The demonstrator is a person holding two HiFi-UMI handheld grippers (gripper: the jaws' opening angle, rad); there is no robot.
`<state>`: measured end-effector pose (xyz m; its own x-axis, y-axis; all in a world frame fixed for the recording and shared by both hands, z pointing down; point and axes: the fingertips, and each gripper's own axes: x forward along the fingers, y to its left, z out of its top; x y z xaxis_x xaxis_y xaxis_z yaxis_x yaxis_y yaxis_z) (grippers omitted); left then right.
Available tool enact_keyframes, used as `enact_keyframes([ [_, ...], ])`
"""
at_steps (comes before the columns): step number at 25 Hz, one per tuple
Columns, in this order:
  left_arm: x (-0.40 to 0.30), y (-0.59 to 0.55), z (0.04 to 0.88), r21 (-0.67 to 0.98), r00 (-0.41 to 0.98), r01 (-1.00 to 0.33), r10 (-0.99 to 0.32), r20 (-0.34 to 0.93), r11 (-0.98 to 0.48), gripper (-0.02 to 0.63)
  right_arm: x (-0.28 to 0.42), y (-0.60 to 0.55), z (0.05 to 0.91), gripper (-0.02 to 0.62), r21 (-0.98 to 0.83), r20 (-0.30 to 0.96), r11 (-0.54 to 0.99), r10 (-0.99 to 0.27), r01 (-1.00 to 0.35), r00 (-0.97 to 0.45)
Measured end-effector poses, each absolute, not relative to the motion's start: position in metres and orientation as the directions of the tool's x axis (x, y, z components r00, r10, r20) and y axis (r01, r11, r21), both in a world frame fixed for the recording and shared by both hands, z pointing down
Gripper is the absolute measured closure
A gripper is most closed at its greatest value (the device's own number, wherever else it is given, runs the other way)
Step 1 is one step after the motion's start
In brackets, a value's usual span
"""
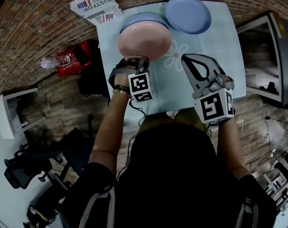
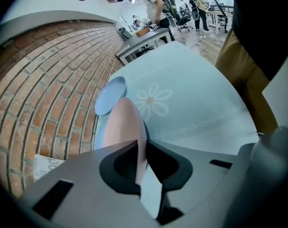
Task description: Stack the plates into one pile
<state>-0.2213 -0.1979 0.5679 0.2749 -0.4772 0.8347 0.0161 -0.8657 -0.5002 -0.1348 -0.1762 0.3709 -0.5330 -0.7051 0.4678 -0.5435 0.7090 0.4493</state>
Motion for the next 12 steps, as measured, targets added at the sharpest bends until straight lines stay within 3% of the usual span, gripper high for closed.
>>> enact_keyframes([
  [12,-0.213,-0.229,0.573,-0.536,0.279,-0.042,-0.525,0.804,-0.843,0.548,-0.127,-0.173,0.378,0.560,0.446,0.494,0.710,-0.703,-0.544,-0.511],
])
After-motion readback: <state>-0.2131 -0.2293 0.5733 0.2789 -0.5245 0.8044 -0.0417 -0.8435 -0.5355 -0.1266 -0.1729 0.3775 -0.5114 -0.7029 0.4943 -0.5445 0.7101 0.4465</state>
